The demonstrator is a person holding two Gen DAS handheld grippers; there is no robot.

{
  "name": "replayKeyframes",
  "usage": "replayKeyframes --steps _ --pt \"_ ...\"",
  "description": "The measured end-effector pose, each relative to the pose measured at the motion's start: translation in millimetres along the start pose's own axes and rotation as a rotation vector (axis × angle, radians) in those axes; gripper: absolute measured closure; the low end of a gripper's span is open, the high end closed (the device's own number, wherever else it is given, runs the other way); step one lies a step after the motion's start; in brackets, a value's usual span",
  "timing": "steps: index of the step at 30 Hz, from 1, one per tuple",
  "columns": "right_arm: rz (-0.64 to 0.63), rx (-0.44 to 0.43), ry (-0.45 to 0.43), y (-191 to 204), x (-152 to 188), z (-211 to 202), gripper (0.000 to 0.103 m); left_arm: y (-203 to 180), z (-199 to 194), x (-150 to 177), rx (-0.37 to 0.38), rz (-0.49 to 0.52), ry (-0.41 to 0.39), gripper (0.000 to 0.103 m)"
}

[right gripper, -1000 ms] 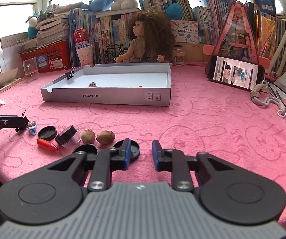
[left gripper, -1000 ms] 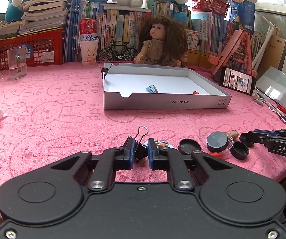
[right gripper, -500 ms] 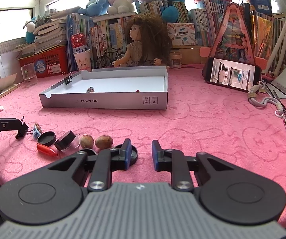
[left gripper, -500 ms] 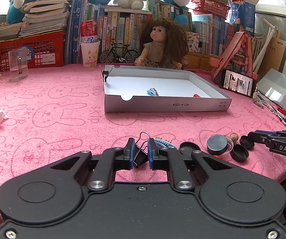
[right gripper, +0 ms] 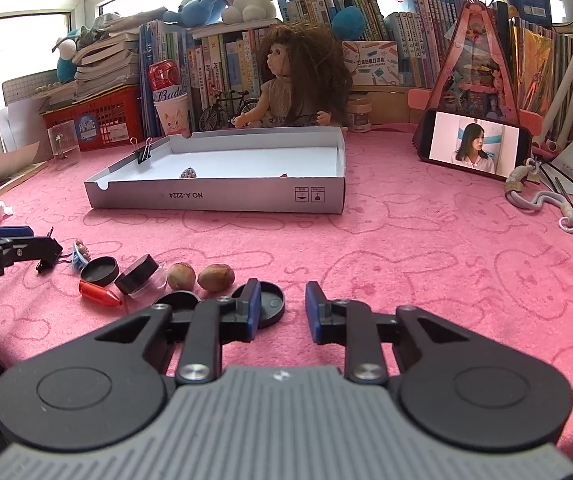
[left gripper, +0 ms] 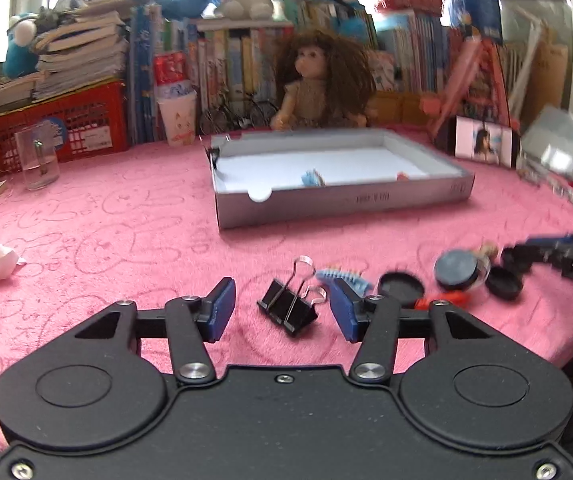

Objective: Organize rigid objects
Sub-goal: 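Grasp the black round lid with the right tool while the left tool lifts the binder clip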

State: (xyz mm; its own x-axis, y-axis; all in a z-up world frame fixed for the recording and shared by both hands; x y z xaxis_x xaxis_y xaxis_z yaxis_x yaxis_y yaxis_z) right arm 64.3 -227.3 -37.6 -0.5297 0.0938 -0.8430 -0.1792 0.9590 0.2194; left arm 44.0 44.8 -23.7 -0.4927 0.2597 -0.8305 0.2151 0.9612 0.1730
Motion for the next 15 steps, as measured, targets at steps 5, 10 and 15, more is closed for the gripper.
replayKeyframes --steps 5,10,15 --pt "-0.005 -0.023 -0.003 1.6 -0.5 -1.6 0.055 2.1 8.6 3.3 0.018 0.014 0.008 0.050" --pt "-0.025 -0.044 -0.004 5.2 2.0 -4.8 0.047 2.4 17.4 3.1 0.025 0.020 -0.015 0.046" --pt "-0.039 -0.033 0.002 7.0 4.4 -2.3 0.045 -0.8 18.9 2.6 0.041 0.018 -0.035 0.065"
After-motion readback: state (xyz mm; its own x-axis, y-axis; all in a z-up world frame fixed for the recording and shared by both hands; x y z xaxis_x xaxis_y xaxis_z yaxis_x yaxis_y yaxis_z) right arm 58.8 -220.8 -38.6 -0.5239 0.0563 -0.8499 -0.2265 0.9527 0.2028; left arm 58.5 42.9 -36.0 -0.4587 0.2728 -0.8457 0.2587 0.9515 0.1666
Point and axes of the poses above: each gripper's, at about its wrist camera, not at the fingertips, and z roughly the way its jaws point, y to its left, x to its underside, the point moved 5 cm from there along z, roughly the way its jaws point, and after that the axes turned 10 degrees about z, right-handed, at the moved point
